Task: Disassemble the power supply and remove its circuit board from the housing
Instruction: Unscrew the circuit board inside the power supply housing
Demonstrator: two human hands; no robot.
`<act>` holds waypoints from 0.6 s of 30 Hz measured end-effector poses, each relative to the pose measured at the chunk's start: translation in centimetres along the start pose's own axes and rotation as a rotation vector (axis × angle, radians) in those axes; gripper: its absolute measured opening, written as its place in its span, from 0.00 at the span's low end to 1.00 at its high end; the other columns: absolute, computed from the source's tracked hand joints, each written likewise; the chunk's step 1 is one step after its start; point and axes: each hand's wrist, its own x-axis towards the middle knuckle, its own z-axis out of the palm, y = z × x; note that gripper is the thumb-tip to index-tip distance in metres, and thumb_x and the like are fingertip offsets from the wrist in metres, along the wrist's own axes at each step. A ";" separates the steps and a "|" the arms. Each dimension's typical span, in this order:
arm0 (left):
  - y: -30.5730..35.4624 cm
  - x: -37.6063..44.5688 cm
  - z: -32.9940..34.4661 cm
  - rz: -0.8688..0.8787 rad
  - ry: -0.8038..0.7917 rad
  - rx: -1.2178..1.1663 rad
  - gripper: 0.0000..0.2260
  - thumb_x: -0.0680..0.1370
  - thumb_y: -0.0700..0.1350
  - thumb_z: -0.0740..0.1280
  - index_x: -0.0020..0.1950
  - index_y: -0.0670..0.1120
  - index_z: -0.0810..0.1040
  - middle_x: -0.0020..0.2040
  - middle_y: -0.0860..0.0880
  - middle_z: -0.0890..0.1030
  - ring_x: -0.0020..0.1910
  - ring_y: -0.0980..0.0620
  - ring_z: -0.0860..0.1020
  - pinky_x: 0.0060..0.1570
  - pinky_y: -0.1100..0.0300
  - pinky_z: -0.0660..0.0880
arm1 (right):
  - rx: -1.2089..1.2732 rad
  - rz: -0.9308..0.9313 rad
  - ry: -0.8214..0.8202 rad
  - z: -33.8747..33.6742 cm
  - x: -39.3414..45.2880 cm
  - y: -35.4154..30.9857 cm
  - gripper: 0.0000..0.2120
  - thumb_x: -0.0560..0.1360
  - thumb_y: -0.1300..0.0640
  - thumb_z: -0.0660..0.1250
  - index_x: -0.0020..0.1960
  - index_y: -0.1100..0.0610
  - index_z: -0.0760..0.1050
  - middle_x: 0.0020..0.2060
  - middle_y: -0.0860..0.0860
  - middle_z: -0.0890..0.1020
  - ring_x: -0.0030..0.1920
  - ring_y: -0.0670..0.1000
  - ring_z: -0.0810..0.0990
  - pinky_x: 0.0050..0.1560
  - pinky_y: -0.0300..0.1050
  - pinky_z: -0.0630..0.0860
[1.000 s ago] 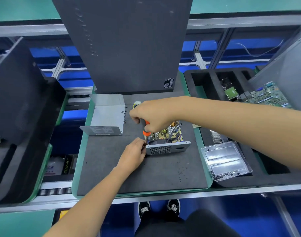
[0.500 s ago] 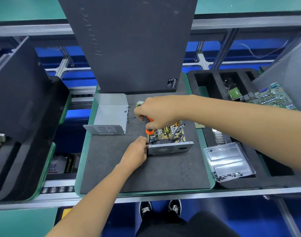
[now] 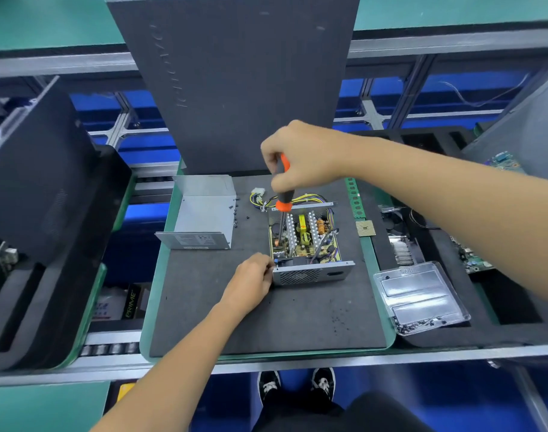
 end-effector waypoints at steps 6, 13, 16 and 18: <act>-0.2 -0.3 0.6 0.062 -0.019 0.152 0.11 0.78 0.38 0.59 0.58 0.41 0.76 0.54 0.43 0.75 0.51 0.40 0.75 0.48 0.53 0.69 | 0.262 0.257 0.125 0.2 0.8 2.6 0.07 0.66 0.53 0.68 0.35 0.57 0.75 0.26 0.49 0.78 0.21 0.47 0.74 0.22 0.35 0.68; -1.2 0.6 0.3 0.193 -0.142 0.394 0.13 0.79 0.41 0.58 0.63 0.41 0.70 0.56 0.43 0.72 0.55 0.43 0.73 0.49 0.52 0.71 | 0.287 0.328 0.087 1.2 0.3 4.4 0.06 0.67 0.54 0.68 0.36 0.57 0.75 0.26 0.48 0.78 0.20 0.46 0.74 0.24 0.36 0.68; -1.4 0.5 0.4 0.186 -0.138 0.379 0.13 0.79 0.41 0.58 0.63 0.42 0.70 0.56 0.44 0.72 0.55 0.44 0.73 0.48 0.52 0.70 | 0.280 0.319 0.082 1.3 0.4 4.4 0.06 0.67 0.54 0.69 0.36 0.56 0.75 0.24 0.46 0.76 0.20 0.45 0.74 0.23 0.35 0.67; -1.5 0.4 0.4 0.182 -0.133 0.367 0.12 0.79 0.41 0.59 0.62 0.42 0.70 0.56 0.44 0.71 0.53 0.43 0.73 0.47 0.52 0.70 | 0.283 0.309 0.084 1.3 0.6 4.4 0.06 0.67 0.54 0.69 0.36 0.56 0.75 0.25 0.46 0.77 0.20 0.45 0.74 0.23 0.35 0.68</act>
